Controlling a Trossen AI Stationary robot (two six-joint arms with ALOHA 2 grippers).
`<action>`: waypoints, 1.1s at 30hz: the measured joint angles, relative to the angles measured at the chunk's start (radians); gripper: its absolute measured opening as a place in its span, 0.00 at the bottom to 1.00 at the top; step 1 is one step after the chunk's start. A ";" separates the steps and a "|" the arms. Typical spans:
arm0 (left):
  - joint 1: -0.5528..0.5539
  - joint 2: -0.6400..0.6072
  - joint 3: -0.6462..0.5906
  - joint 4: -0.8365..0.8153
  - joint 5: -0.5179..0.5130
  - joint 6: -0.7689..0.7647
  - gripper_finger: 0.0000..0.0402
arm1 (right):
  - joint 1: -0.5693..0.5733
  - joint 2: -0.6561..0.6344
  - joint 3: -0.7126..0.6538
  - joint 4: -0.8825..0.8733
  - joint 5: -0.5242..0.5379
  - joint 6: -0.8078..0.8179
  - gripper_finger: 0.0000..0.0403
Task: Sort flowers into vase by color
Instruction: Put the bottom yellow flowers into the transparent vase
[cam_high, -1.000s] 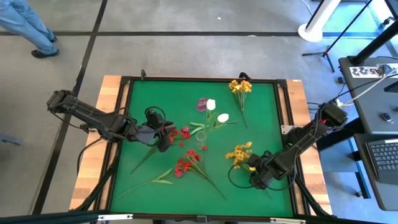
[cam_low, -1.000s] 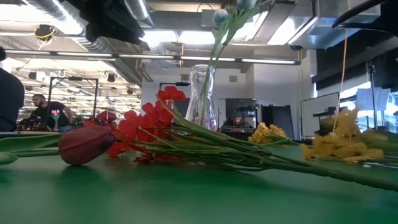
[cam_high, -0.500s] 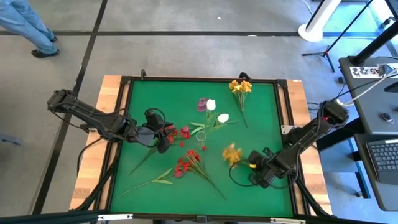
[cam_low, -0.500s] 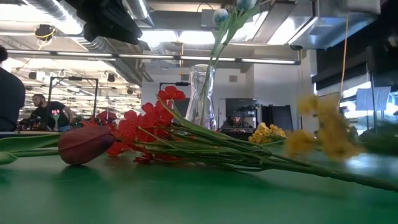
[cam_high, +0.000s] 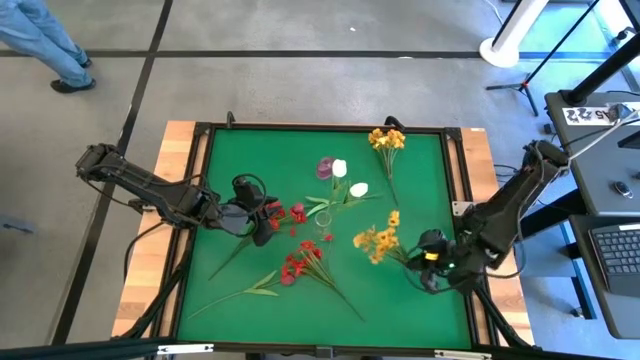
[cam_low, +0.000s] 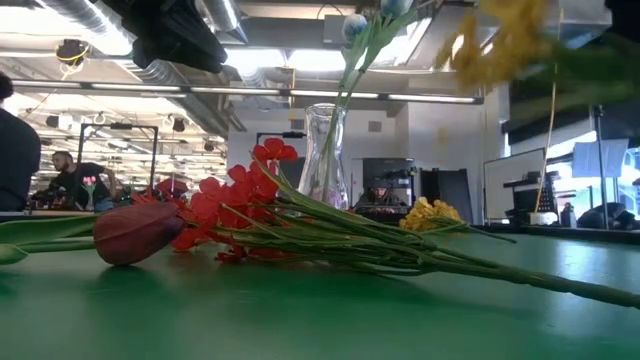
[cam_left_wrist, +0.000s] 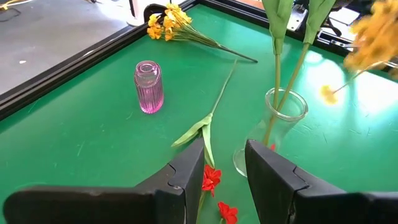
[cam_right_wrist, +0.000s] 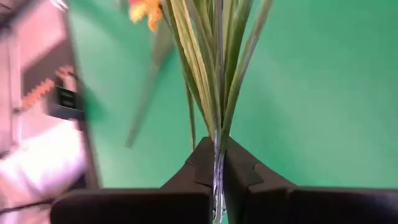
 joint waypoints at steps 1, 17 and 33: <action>0.000 0.000 0.000 0.000 0.000 0.000 0.28 | 0.017 -0.019 0.000 0.007 0.026 -0.003 0.02; 0.000 0.000 0.000 0.002 -0.028 0.000 0.28 | 0.078 -0.003 0.000 1.053 0.433 -1.371 0.01; 0.000 0.000 0.000 0.003 -0.028 -0.003 0.28 | -0.329 0.497 0.000 2.021 0.150 -1.834 0.01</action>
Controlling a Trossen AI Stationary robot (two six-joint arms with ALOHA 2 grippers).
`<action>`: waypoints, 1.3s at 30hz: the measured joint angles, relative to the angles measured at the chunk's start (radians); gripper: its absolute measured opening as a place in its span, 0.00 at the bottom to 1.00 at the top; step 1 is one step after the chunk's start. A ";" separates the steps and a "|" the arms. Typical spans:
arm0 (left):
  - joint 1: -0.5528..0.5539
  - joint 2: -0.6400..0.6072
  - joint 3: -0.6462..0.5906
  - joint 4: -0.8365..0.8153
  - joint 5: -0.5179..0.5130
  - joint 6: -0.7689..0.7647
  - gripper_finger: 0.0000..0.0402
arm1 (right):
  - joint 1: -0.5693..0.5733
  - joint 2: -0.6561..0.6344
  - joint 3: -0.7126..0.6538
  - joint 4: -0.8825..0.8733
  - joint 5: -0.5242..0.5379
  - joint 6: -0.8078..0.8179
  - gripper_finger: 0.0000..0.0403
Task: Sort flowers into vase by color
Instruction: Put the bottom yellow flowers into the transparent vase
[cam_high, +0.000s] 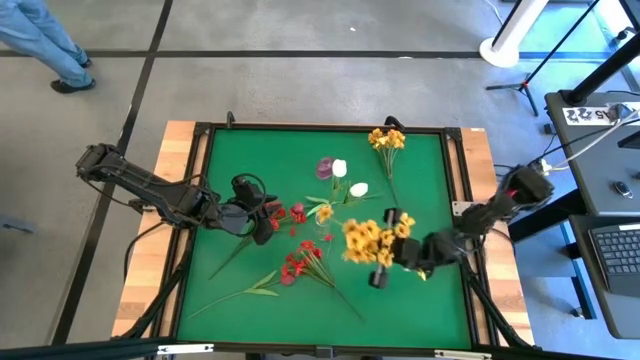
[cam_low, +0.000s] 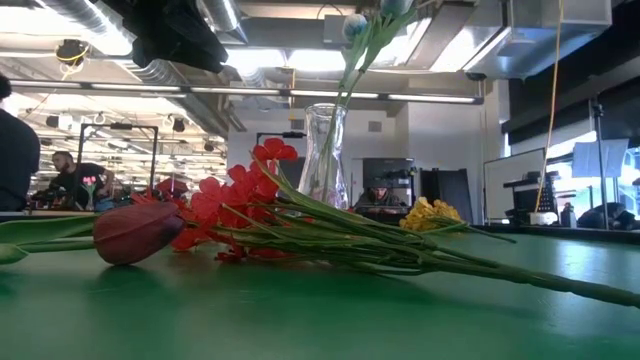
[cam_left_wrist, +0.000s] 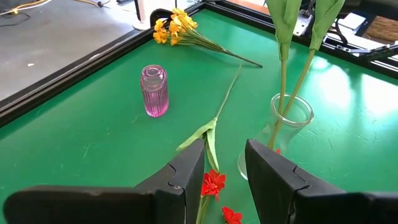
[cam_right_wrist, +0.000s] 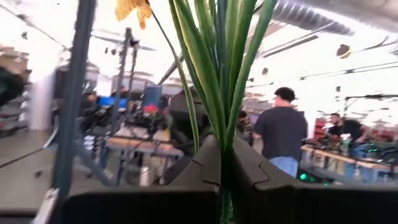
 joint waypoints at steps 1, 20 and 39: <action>0.000 0.000 0.000 0.000 0.000 0.000 0.28 | -0.018 0.022 0.000 0.038 -0.011 -0.004 0.01; 0.003 0.000 0.000 -0.001 0.000 0.006 0.28 | -0.240 0.189 0.001 0.092 -0.110 0.054 0.01; 0.003 0.000 0.000 -0.001 -0.002 0.006 0.28 | -0.259 0.189 0.001 0.009 -0.101 0.088 0.41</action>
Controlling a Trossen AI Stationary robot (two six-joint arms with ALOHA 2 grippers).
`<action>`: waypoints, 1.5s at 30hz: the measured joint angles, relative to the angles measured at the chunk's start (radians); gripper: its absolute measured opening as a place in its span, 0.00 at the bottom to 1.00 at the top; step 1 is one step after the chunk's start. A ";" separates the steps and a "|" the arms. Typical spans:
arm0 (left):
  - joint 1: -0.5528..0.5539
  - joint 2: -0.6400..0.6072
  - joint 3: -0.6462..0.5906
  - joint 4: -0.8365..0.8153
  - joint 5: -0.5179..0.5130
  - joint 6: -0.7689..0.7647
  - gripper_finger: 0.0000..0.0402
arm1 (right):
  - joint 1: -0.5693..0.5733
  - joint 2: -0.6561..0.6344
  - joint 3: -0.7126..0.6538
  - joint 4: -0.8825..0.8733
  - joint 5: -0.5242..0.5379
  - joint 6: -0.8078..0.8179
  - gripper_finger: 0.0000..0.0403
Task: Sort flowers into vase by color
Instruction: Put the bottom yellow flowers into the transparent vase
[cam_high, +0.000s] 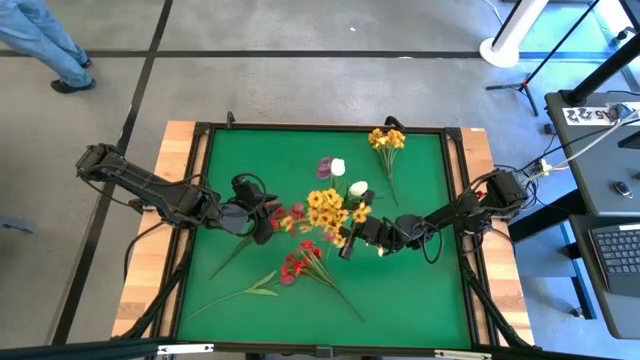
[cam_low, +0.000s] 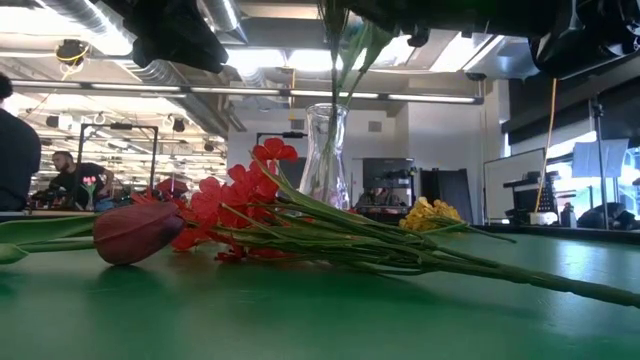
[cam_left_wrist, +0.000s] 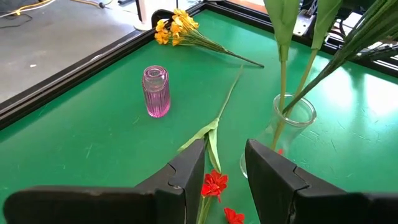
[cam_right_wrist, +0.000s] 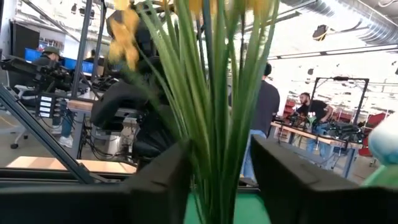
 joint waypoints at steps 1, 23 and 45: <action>0.000 0.000 0.000 0.000 0.000 0.000 0.28 | 0.000 0.000 0.000 0.000 0.000 0.001 0.44; 0.000 0.000 0.000 0.003 0.000 -0.009 0.28 | 0.107 -0.122 0.000 -0.061 0.167 -0.052 0.64; 0.000 0.000 0.000 0.007 0.000 -0.010 0.28 | 0.121 -0.152 0.007 -0.157 0.182 0.044 0.97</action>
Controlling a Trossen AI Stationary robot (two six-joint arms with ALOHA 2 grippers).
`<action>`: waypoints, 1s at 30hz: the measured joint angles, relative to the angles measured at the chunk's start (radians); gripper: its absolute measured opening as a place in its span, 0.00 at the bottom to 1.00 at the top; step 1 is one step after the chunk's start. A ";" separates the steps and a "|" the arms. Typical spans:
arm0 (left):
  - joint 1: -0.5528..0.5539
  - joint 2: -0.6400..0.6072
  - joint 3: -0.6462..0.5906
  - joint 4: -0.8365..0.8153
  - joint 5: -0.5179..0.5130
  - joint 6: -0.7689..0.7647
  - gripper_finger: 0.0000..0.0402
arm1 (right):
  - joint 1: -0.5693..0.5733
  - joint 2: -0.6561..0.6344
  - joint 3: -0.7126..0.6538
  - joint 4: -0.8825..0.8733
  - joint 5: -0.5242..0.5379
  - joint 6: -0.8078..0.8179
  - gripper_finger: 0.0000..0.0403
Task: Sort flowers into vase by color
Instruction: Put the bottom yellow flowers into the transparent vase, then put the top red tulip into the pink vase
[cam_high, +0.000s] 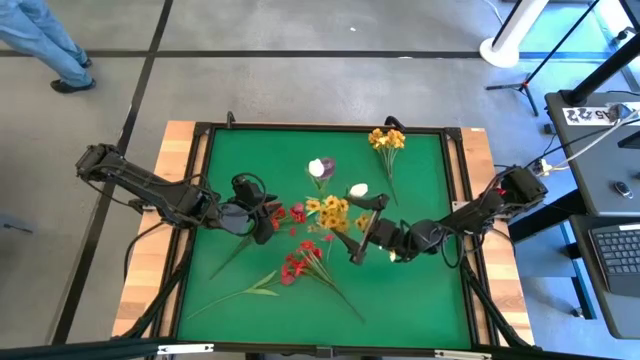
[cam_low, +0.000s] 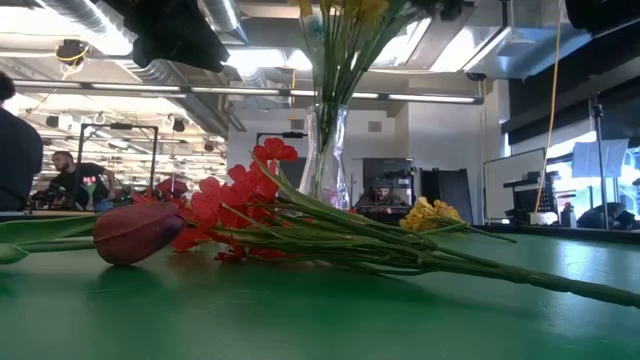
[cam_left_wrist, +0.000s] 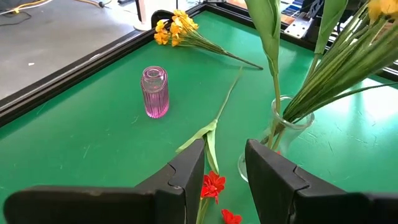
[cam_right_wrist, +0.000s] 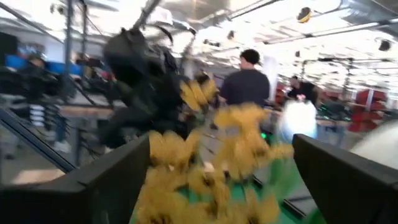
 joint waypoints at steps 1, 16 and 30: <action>0.000 0.000 0.000 0.000 0.000 0.000 0.28 | 0.011 -0.004 0.010 -0.003 -0.012 0.001 0.97; -0.001 0.000 0.000 -0.006 0.000 -0.006 0.28 | 0.214 -0.026 0.312 -0.156 0.419 -0.496 0.99; 0.029 0.000 0.000 -0.213 0.156 -0.194 0.28 | 0.337 -0.212 0.437 -0.158 0.655 -0.798 0.99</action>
